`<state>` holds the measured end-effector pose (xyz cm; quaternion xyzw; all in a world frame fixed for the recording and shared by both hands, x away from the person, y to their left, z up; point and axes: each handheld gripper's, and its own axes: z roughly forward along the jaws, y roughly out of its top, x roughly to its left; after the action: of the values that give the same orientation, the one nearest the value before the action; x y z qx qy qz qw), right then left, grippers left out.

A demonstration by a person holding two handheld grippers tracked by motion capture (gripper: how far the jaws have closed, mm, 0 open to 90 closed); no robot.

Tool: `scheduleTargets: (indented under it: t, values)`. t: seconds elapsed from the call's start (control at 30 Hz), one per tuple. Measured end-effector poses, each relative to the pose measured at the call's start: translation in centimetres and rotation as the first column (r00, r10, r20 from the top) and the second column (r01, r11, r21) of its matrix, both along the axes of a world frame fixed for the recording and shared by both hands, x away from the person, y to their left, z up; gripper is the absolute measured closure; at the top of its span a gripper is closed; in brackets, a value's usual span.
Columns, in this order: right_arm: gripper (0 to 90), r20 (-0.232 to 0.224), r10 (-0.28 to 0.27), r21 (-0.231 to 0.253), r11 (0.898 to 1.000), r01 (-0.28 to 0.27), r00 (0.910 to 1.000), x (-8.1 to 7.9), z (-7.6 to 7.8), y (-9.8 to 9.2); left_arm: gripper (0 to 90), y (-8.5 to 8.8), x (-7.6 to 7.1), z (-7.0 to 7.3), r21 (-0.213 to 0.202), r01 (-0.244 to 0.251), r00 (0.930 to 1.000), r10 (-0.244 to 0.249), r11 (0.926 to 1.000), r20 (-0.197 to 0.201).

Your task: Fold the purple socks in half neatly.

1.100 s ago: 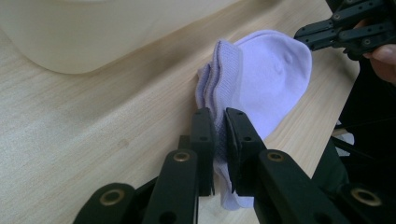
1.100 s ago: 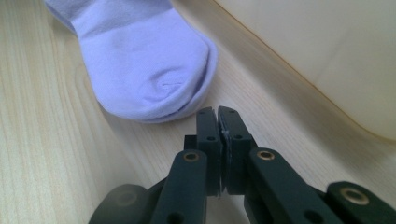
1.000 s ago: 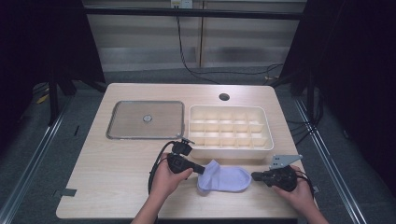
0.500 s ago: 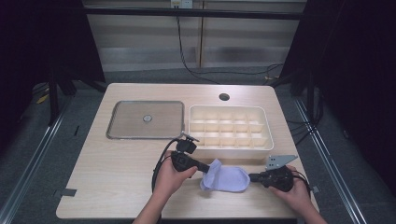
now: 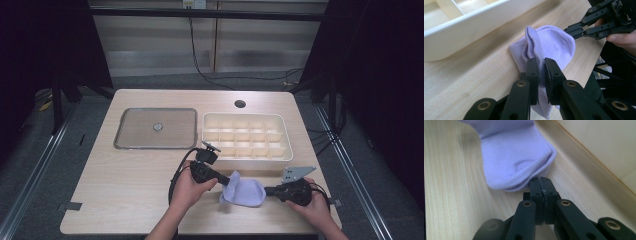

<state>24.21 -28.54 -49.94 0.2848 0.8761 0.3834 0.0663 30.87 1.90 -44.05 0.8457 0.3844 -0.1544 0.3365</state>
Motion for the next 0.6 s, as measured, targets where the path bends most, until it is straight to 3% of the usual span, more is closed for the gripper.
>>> scheduleTargets:
  t: [0.6]
  values:
    - [89.0, -0.009, 0.023, 0.003, 1.000, -0.023, 0.9997, 0.05, -0.13, 0.97, 82.4, -0.59, 0.07, 0.14, 0.014, 0.029, 0.9996, -0.029, 0.9995, 0.003]
